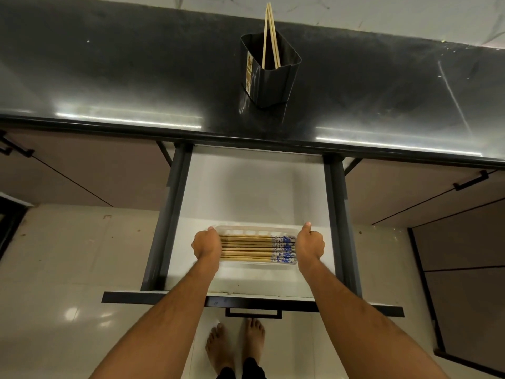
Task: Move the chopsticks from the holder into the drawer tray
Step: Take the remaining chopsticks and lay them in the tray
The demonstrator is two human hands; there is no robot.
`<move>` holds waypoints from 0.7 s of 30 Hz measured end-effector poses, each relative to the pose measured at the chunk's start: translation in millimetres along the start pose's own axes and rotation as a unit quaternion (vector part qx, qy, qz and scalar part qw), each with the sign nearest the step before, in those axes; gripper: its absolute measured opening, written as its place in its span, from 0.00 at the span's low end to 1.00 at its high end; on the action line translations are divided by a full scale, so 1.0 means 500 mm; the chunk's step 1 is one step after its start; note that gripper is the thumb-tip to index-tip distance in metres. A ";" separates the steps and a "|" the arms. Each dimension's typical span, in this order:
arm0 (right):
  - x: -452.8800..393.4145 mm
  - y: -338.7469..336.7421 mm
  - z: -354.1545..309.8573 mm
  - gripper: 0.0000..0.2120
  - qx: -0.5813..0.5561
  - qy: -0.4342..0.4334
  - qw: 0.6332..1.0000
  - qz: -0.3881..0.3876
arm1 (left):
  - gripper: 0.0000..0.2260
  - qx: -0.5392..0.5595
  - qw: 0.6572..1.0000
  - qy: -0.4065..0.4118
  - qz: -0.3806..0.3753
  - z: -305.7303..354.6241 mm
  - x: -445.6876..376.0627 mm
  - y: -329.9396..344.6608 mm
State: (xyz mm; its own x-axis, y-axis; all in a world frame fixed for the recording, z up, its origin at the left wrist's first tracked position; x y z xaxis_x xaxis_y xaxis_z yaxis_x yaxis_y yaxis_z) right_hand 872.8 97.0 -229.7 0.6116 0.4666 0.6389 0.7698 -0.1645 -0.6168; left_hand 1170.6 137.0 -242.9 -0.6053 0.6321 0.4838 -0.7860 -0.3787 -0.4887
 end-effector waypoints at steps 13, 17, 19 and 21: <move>0.016 0.007 -0.019 0.23 0.080 -0.048 0.994 -0.053 | 0.12 -0.038 0.998 0.020 -0.043 0.003 -0.007 0.000; 0.039 0.002 -0.051 0.23 0.164 -0.102 0.979 -0.071 | 0.13 -0.071 0.991 0.086 -0.067 0.033 0.008 -0.010; 0.059 -0.009 -0.077 0.21 0.198 -0.157 0.966 -0.049 | 0.13 -0.107 0.981 0.144 -0.080 0.067 0.018 -0.018; 0.084 -0.024 -0.108 0.21 0.232 -0.214 0.949 -0.025 | 0.12 -0.164 0.957 0.223 -0.083 0.114 0.027 -0.028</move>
State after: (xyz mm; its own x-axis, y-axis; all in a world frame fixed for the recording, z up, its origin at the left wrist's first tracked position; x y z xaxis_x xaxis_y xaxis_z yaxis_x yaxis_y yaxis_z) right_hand 898.8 71.7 -170.6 0.3702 0.7898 0.4891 0.5727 0.2205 -0.7896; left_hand 1166.2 112.5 -187.8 -0.3044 0.9185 0.2524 -0.7404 -0.0615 -0.6693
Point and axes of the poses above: each hand's wrist, its own x-axis away from the middle knuckle, its own y-axis out of the palm, z = x × y, the point moved 6 cm from there along -x, towards the middle knuckle, and after that the axes turned 14 degrees about y, right-handed, at the moved point
